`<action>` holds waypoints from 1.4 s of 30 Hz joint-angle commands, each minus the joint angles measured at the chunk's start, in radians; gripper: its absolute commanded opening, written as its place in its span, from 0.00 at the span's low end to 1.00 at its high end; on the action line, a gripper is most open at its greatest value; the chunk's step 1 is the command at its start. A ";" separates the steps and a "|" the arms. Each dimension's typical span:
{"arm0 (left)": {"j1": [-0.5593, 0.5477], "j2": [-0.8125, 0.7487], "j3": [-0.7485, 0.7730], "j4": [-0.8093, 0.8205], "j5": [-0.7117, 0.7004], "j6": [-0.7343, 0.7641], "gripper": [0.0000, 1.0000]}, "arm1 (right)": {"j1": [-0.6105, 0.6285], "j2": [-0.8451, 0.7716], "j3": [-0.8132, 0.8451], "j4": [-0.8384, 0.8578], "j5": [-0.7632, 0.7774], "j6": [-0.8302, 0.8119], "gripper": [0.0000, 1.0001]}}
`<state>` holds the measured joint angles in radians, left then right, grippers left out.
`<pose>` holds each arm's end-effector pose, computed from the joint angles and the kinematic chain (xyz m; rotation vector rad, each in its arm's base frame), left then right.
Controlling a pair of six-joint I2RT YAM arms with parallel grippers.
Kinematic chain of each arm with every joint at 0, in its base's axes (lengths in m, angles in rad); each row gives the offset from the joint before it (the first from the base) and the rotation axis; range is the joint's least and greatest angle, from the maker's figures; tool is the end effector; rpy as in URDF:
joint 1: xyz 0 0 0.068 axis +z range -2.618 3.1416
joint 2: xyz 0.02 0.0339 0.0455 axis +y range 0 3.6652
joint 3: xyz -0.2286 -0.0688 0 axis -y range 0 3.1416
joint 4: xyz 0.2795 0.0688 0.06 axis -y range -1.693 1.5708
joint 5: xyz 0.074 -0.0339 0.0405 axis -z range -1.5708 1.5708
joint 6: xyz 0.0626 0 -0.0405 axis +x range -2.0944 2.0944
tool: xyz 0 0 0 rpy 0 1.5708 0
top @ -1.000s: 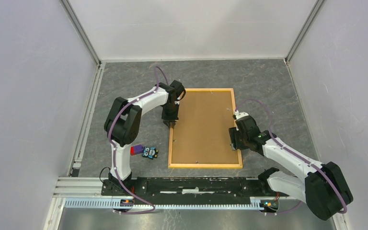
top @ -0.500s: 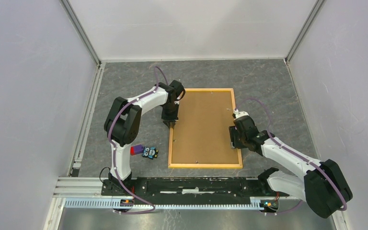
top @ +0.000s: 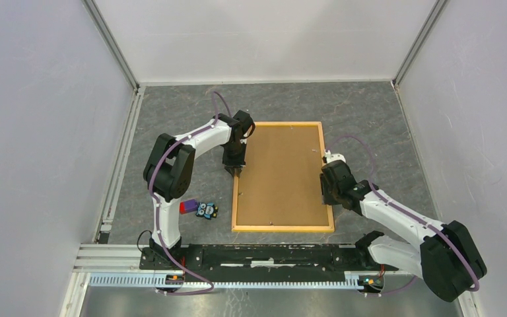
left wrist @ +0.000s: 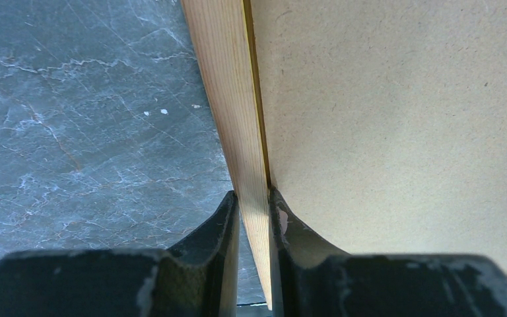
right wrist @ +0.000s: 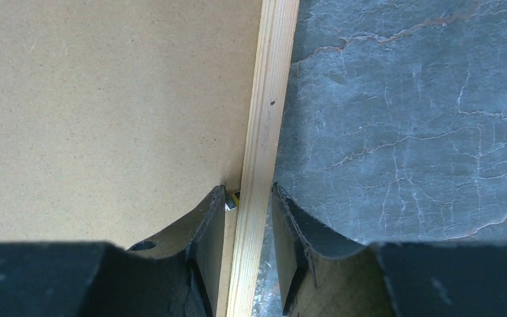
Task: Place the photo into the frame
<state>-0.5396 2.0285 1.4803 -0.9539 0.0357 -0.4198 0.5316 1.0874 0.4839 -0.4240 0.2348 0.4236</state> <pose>0.3422 -0.2075 0.0879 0.1872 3.0899 -0.0981 0.2209 0.1130 0.0912 -0.0541 2.5550 0.0595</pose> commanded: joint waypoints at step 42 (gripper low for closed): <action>-0.006 0.015 0.003 0.048 0.063 0.009 0.02 | -0.194 0.508 0.523 0.105 -0.006 -0.185 0.70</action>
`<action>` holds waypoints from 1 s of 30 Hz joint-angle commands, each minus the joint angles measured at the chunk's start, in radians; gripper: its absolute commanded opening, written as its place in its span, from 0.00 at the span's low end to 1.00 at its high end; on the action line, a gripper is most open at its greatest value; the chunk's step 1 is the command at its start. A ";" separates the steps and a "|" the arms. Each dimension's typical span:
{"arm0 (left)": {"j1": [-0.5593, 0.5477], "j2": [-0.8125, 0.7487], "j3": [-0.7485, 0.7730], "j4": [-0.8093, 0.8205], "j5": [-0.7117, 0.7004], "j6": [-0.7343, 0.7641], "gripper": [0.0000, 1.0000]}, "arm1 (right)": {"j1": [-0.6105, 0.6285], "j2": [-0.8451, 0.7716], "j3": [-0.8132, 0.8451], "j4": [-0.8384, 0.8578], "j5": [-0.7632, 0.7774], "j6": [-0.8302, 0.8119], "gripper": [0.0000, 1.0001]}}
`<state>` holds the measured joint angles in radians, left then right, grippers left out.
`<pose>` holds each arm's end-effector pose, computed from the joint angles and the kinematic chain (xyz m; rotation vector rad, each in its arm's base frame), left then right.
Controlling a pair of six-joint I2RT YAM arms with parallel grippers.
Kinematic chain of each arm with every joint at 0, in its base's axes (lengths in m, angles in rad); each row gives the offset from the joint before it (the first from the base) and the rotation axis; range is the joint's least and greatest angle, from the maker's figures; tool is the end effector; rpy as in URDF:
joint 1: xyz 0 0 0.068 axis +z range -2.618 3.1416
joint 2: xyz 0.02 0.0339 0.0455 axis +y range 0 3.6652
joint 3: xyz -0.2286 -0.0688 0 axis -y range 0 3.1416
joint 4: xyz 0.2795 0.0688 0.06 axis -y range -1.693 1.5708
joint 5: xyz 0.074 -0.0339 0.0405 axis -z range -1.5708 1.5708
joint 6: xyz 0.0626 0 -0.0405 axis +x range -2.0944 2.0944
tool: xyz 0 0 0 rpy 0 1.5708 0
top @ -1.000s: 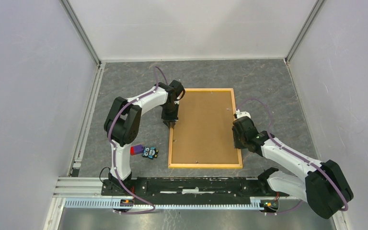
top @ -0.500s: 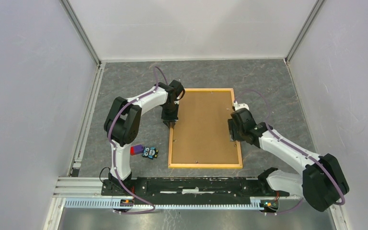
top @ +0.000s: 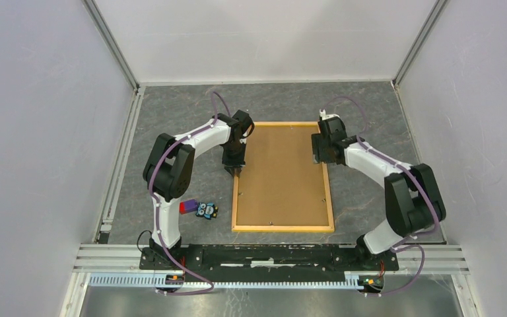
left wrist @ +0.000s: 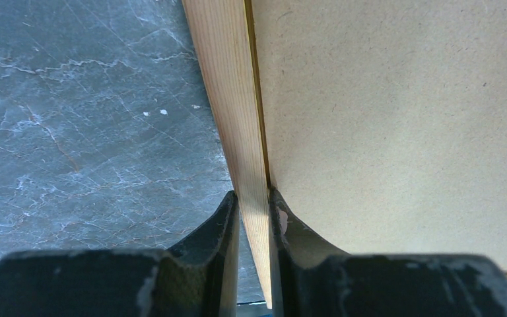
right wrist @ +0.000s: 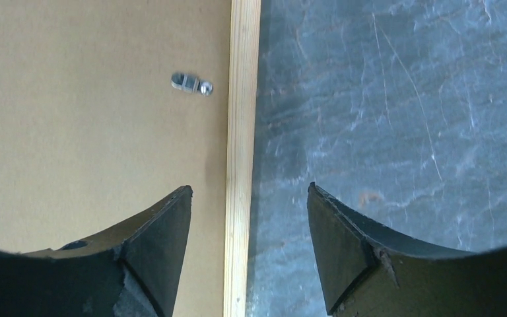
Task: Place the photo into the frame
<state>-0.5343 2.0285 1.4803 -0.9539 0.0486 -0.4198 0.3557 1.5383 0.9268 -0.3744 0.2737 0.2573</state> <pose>0.3429 -0.2064 0.0879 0.1800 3.0955 -0.1159 0.3340 0.1060 0.1187 -0.0194 2.5055 -0.1013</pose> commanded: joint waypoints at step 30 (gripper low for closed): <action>-0.010 0.021 0.007 0.047 0.063 0.009 0.02 | -0.038 0.310 0.236 0.093 0.034 -0.029 0.55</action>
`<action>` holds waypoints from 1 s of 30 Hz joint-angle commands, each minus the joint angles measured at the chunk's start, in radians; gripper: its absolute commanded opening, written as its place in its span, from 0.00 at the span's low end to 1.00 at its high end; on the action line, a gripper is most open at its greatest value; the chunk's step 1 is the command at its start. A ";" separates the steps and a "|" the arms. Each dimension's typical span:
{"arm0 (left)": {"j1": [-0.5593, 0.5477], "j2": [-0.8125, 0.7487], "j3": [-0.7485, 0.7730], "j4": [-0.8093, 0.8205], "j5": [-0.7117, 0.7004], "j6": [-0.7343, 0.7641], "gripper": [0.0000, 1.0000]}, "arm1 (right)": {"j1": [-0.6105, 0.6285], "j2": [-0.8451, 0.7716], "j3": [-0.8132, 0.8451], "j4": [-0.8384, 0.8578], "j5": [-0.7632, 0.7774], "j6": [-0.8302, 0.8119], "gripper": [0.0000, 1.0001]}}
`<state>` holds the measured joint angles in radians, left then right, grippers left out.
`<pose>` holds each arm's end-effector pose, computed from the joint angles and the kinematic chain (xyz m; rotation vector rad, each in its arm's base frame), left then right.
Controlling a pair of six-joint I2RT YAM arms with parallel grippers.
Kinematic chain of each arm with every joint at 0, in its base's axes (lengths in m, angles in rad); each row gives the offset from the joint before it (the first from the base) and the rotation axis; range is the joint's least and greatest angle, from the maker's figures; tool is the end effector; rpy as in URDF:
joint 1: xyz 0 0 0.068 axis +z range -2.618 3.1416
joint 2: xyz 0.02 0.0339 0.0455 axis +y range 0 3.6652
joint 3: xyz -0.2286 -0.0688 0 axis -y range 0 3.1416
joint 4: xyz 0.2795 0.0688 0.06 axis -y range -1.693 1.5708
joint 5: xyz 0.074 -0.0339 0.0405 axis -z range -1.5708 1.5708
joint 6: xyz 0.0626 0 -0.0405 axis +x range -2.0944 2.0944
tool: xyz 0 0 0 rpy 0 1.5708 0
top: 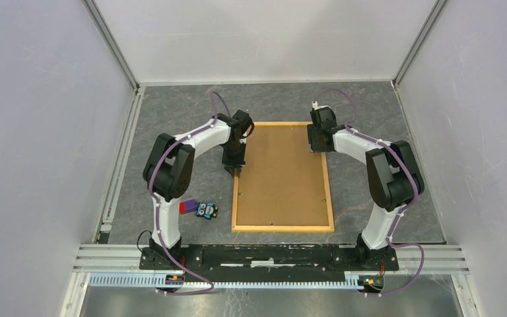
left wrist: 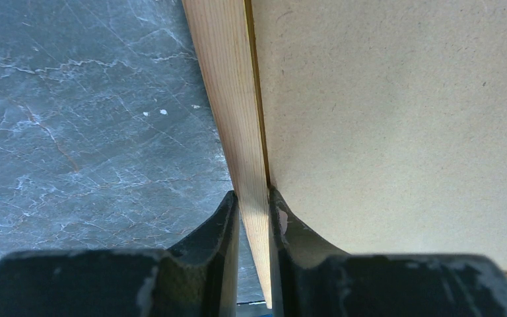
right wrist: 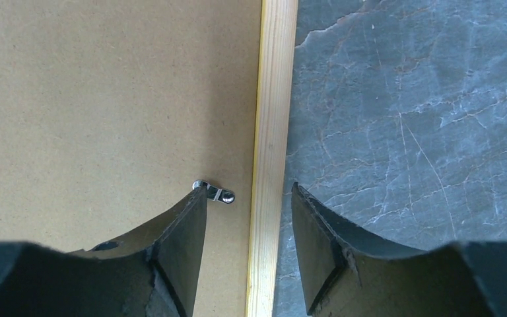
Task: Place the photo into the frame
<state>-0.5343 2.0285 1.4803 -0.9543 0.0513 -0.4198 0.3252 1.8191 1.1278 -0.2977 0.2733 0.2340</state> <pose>0.3427 -0.2065 0.0879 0.1802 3.0970 -0.1194 0.3878 0.1129 0.0909 -0.0112 2.5100 -0.1242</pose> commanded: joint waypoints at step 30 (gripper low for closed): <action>-0.009 0.014 0.009 0.047 0.066 0.005 0.02 | -0.007 0.075 0.026 -0.071 0.002 0.149 0.16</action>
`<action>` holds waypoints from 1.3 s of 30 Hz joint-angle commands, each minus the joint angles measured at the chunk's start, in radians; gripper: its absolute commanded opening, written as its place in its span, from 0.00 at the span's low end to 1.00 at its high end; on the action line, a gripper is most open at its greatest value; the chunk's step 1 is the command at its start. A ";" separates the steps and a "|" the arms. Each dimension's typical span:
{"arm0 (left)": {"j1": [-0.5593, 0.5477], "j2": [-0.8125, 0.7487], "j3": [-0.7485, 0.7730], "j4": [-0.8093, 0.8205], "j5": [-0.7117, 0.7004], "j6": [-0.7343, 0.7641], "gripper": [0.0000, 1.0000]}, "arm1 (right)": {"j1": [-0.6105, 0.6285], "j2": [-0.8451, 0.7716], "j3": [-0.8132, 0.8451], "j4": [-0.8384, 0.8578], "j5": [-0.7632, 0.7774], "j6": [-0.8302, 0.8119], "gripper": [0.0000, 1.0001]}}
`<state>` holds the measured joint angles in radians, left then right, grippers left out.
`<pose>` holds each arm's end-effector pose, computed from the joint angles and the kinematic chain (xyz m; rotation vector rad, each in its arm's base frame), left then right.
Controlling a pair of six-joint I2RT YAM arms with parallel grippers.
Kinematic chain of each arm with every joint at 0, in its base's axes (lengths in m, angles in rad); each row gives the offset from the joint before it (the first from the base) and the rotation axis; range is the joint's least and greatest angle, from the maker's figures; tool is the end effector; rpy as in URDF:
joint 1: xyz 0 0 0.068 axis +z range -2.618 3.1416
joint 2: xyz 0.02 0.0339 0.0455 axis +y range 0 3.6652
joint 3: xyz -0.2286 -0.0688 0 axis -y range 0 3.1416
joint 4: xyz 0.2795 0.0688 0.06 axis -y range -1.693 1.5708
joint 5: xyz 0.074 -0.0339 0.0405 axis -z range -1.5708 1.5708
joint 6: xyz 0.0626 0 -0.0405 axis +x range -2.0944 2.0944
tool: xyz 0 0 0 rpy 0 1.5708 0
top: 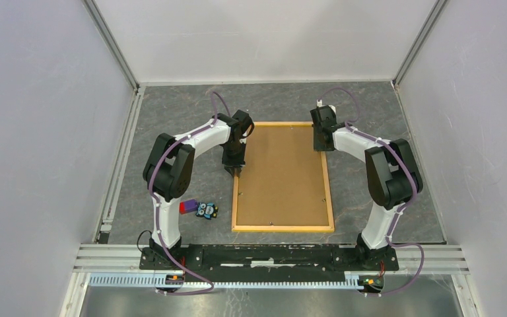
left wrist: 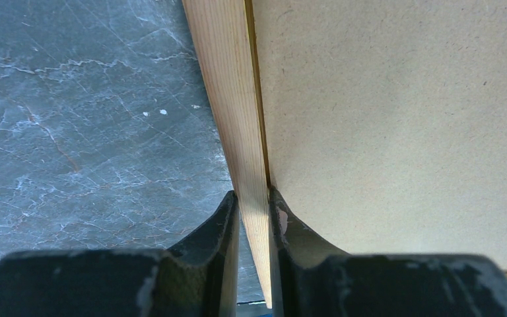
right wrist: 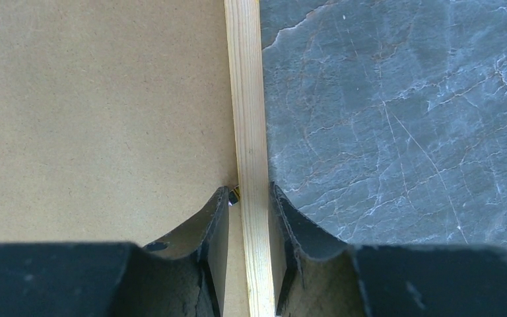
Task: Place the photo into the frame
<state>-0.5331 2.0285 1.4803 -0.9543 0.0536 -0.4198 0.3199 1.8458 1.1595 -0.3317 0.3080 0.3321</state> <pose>0.3429 -0.2062 0.0879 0.1785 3.0979 -0.1225 0.3918 0.1098 0.0891 0.1263 2.5194 -0.1417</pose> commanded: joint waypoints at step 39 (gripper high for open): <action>0.061 -0.012 -0.285 0.611 0.799 -0.319 0.43 | 0.436 -0.565 -0.332 -0.042 -0.263 0.023 0.77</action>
<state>-0.4736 2.0533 1.2034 -0.4500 0.8082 -0.6758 0.6796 1.3140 0.8326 -0.3599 -0.0322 0.2733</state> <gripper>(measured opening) 0.330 0.728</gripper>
